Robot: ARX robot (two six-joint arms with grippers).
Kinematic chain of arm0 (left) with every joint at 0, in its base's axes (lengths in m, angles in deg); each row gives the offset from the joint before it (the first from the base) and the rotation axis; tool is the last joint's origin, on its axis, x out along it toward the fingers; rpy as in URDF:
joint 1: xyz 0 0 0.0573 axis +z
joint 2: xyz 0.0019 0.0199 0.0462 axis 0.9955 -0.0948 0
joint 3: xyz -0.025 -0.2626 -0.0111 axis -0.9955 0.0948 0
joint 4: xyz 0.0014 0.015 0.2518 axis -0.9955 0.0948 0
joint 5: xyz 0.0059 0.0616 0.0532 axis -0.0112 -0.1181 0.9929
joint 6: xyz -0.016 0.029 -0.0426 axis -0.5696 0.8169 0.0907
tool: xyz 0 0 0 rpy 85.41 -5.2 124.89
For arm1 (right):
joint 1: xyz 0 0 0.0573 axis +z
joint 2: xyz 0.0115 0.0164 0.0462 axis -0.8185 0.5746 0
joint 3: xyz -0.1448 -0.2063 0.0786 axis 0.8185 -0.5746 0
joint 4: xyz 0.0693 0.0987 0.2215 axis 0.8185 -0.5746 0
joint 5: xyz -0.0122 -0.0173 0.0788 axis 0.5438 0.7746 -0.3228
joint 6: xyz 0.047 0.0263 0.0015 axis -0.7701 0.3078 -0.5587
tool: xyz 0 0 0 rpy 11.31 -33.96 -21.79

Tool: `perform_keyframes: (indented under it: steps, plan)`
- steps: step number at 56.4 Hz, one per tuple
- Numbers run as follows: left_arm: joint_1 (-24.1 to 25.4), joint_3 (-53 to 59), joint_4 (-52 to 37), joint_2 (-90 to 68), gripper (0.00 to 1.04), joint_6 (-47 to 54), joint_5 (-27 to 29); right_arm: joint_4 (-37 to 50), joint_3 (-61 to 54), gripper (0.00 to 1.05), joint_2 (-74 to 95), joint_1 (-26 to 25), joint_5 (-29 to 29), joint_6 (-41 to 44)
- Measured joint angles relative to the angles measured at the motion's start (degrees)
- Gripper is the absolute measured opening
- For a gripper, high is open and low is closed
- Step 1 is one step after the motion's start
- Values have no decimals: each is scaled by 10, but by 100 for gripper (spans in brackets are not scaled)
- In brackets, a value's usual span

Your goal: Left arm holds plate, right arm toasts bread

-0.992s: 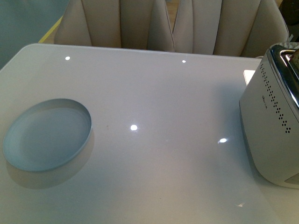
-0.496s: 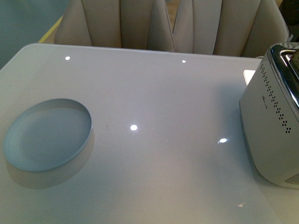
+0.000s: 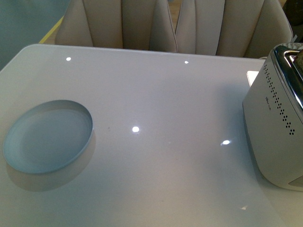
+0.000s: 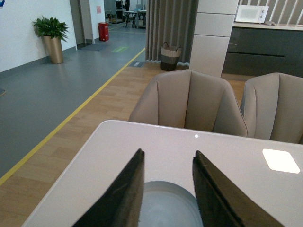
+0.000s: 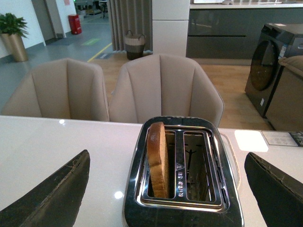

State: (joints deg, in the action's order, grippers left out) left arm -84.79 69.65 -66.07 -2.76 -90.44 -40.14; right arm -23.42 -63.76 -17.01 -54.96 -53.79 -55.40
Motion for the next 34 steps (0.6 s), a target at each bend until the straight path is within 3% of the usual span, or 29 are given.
perform_keyframes:
  steps: [21,34]
  plan:
    - [0,0,0,0,99,0,0,0,0,96,0,0,0,0]
    - [0,0,0,0,98,1,0,0,0,96,0,0,0,0]
